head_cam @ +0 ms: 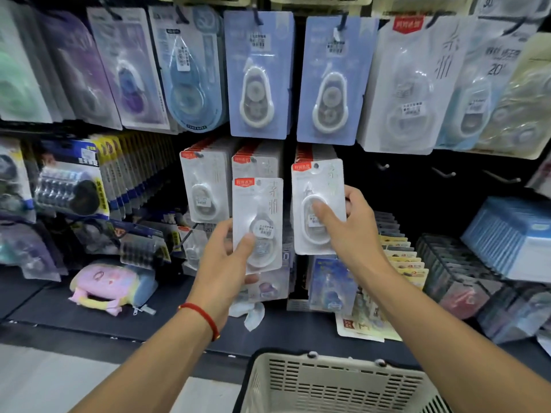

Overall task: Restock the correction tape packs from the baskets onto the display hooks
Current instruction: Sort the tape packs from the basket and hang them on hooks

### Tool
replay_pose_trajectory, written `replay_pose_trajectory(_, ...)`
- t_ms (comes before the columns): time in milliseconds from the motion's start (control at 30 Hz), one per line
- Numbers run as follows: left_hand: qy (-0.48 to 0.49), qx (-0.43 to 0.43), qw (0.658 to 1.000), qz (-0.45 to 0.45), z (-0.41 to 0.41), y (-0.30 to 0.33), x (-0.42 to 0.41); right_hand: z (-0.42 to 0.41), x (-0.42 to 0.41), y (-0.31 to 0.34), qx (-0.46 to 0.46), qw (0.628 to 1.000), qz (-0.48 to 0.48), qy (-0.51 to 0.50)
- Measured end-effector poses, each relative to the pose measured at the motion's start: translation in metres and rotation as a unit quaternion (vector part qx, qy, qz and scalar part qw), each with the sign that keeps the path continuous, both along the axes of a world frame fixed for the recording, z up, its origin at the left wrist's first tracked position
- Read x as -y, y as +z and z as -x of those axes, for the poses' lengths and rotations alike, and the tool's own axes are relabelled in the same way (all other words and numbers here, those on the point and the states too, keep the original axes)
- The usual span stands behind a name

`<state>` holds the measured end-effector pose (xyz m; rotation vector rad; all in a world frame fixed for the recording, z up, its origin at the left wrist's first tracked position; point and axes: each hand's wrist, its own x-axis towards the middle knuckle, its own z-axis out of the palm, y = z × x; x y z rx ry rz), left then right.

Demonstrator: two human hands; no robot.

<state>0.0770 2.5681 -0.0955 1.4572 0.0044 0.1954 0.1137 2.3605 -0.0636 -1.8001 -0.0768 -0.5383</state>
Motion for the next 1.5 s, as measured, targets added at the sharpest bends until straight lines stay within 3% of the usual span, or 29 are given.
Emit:
replay_pose_trajectory(267,0.015,0.046,0.999,0.001,0.002,0.001,-0.005,0.001,-0.009,0.008,0.026,0.998,-0.032,-0.046)
replay_pose_trajectory(500,0.027,0.036,0.999,0.023,0.001,-0.001,-0.007,0.000,-0.005,0.006,0.038,0.997,0.031,-0.060)
replay_pose_trajectory(633,0.032,0.020,0.999,0.022,0.000,-0.004,-0.007,-0.008,0.003,-0.005,-0.018,0.962,0.244,-0.120)
replay_pose_trajectory(767,0.037,0.014,0.999,0.020,-0.002,-0.008,-0.008,-0.003,0.011,-0.020,0.168,0.875,0.446,-0.089)
replay_pose_trajectory(833,0.037,0.013,0.999,0.020,-0.003,-0.008,-0.006,-0.006,0.015,-0.026,0.144,0.831,0.534,-0.052)
replay_pose_trajectory(933,0.036,0.007,0.999,0.023,-0.005,-0.008,-0.004,-0.008,0.017,-0.027,0.083,0.808,0.583,-0.028)
replay_pose_trajectory(1067,0.045,0.010,0.999,0.024,-0.008,-0.006,-0.007,0.000,0.007,-0.018,0.125,0.826,0.549,-0.043)
replay_pose_trajectory(1133,0.068,0.022,0.997,0.026,-0.011,-0.003,-0.013,0.005,-0.009,-0.015,0.149,0.877,0.457,-0.002)
replay_pose_trajectory(1233,0.102,0.050,0.993,0.025,-0.017,0.004,-0.027,0.012,-0.053,-0.001,0.045,0.954,0.260,0.145)
replay_pose_trajectory(1333,0.104,0.077,0.991,0.040,-0.021,0.008,-0.042,0.006,-0.098,0.005,-0.002,0.964,0.176,0.201)
replay_pose_trajectory(1500,0.139,0.081,0.987,0.024,-0.033,0.009,-0.066,-0.008,-0.144,0.009,0.002,0.983,0.125,0.134)
